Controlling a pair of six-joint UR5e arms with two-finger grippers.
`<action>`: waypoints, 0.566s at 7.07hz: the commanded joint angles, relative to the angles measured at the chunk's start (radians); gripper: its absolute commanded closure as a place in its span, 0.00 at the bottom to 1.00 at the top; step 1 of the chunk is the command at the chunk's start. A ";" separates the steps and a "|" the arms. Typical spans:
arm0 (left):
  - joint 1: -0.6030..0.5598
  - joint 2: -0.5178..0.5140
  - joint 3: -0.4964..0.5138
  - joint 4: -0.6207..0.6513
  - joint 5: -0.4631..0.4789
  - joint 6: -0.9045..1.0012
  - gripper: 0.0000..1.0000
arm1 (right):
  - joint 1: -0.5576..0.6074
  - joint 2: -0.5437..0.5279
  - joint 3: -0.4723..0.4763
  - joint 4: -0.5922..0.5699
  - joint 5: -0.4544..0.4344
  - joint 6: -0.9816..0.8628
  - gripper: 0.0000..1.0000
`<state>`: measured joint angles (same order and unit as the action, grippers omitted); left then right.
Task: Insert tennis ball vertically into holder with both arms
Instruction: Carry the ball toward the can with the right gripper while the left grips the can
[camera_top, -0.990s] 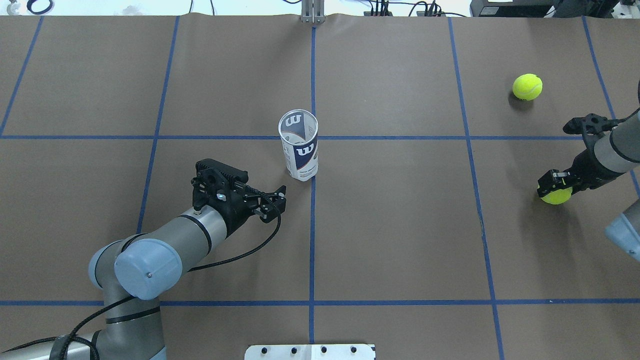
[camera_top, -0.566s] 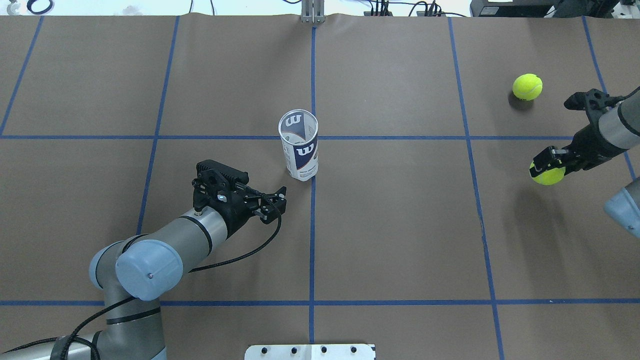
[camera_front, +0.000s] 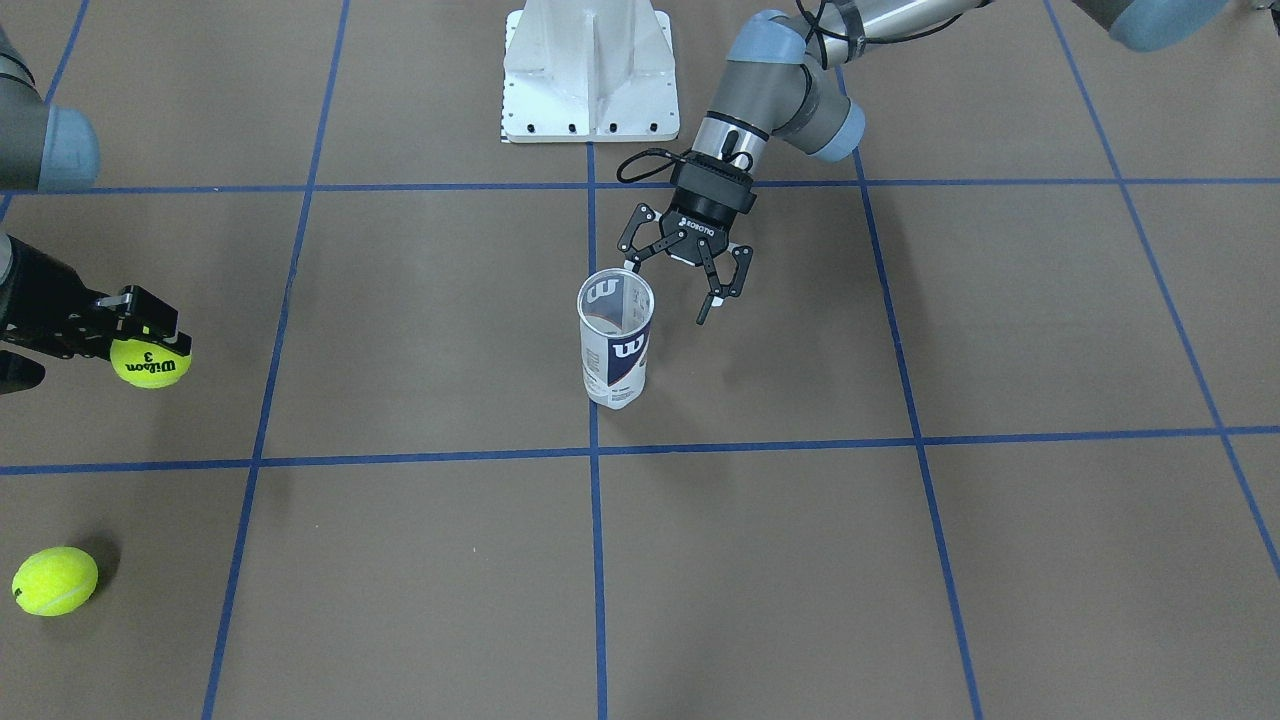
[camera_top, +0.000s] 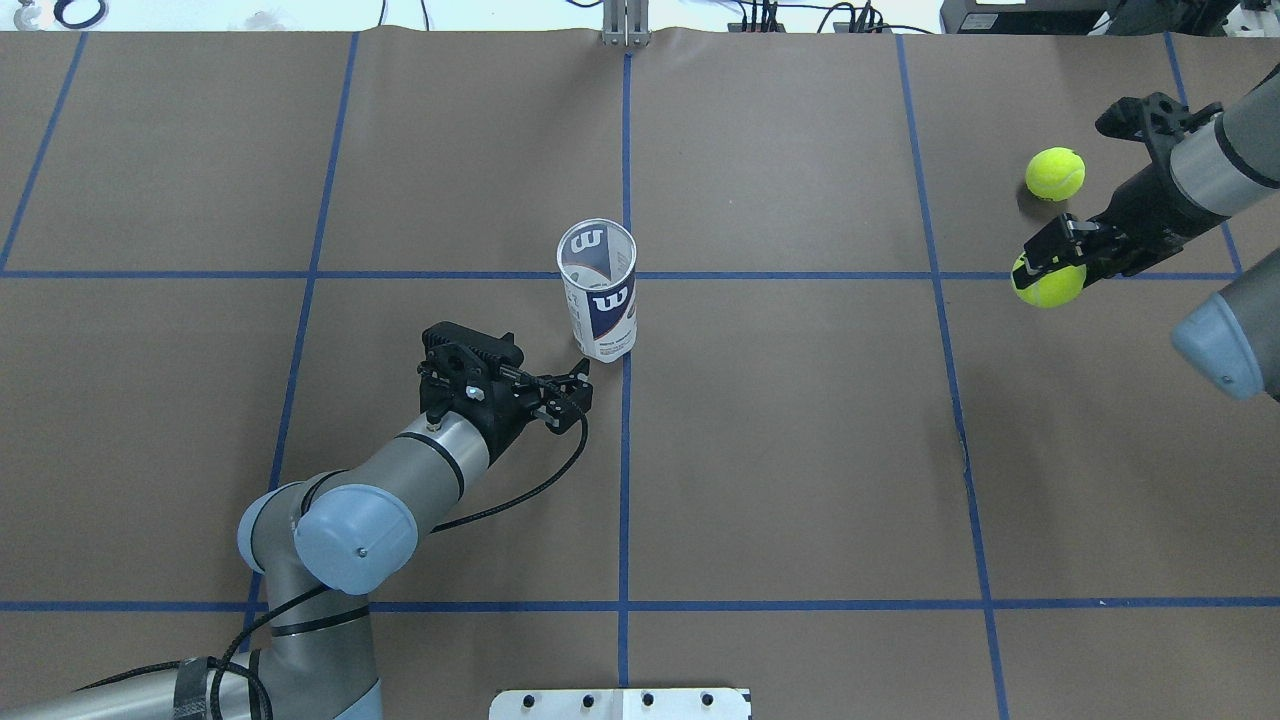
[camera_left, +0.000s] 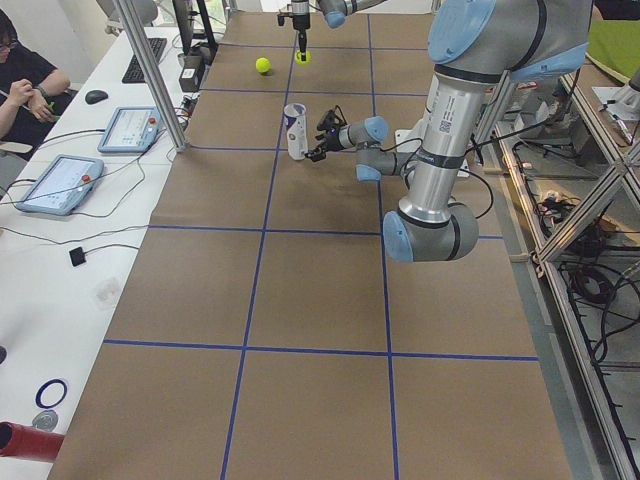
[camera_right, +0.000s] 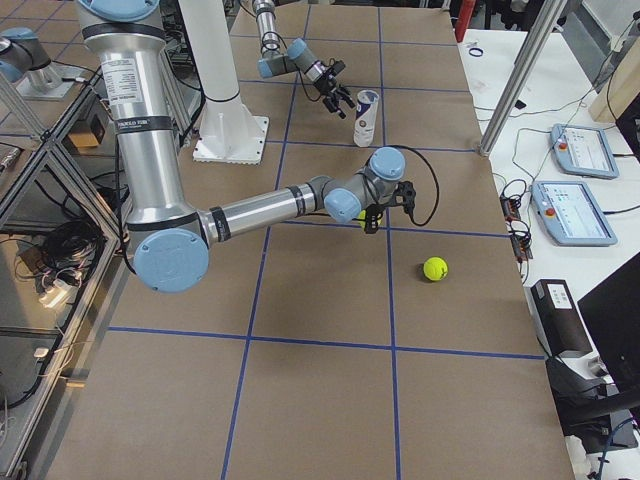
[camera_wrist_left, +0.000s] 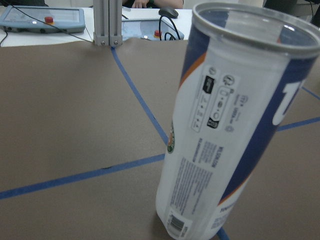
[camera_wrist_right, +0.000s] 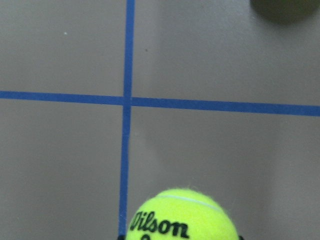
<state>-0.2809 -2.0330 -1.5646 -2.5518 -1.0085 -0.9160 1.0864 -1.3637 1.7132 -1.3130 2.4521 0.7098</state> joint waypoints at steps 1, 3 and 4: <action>0.000 -0.024 0.035 -0.047 0.021 0.122 0.02 | 0.001 0.113 0.066 -0.193 0.007 0.000 1.00; -0.001 -0.055 0.038 -0.047 0.016 0.152 0.02 | 0.000 0.166 0.068 -0.226 0.010 0.002 1.00; -0.003 -0.065 0.043 -0.045 0.016 0.152 0.02 | -0.002 0.172 0.068 -0.226 0.021 0.002 1.00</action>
<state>-0.2822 -2.0850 -1.5259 -2.5975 -0.9914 -0.7717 1.0861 -1.2083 1.7795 -1.5302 2.4635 0.7113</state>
